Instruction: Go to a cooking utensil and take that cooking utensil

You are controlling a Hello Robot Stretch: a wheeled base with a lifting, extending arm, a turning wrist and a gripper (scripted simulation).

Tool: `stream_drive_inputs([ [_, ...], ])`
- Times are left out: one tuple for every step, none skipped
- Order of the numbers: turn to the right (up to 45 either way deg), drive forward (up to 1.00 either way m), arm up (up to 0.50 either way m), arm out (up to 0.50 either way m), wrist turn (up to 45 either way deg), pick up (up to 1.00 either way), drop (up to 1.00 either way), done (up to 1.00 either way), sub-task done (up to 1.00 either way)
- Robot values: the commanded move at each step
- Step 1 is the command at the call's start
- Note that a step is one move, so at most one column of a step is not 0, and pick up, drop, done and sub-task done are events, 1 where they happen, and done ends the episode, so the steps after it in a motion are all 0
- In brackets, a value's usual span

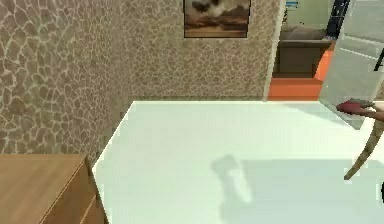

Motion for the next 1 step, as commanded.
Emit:
stream_drive_inputs([
  [30.0,0.00,0.00,0.00,0.0,0.00,0.00,0.00,0.00],
])
